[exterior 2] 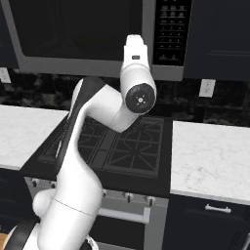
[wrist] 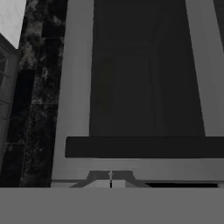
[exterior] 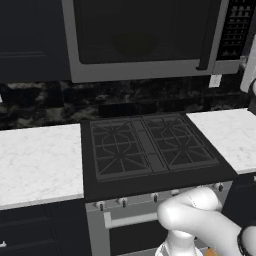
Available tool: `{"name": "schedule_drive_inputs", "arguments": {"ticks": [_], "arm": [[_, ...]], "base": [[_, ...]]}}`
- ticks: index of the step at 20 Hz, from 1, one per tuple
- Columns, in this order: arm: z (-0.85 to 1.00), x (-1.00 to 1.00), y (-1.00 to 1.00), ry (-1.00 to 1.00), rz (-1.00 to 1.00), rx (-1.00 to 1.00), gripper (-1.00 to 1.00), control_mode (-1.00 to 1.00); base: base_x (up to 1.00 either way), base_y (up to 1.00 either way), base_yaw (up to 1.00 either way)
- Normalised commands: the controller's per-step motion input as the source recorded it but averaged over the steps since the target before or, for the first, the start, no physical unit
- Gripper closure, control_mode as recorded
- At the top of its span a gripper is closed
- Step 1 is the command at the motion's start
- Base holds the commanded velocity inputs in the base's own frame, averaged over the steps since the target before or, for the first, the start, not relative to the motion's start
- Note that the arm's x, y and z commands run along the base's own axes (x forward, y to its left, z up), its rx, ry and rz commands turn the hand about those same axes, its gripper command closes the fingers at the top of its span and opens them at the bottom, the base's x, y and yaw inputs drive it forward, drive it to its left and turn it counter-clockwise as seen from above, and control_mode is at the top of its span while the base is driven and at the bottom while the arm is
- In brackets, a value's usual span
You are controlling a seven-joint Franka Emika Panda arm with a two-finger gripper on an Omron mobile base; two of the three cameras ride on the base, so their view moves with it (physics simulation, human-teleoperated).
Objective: Open the microwave, place the bowl with waffle inside the microwave, then close the microwave door and turn it on.
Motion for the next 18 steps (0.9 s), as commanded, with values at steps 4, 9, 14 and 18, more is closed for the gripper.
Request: {"name": "schedule_drive_inputs", "arguments": {"ticks": [4, 9, 14, 18], "arm": [[-0.16, 0.04, -0.79, 0.01, 0.0, 0.04, 1.0, -1.0], [-0.16, 0.45, -0.25, 0.04, 0.0, 0.0, 1.0, -1.0], [-0.06, 0.51, -0.23, 0.0, 0.0, 0.0, 1.0, -1.0], [-0.03, 0.41, -0.38, 0.0, 0.0, 0.0, 1.0, -1.0]], "base": [[0.0, 0.0, 0.0], [0.0, 0.0, 0.0], [0.0, 0.0, 0.0], [0.0, 0.0, 0.0]]}}
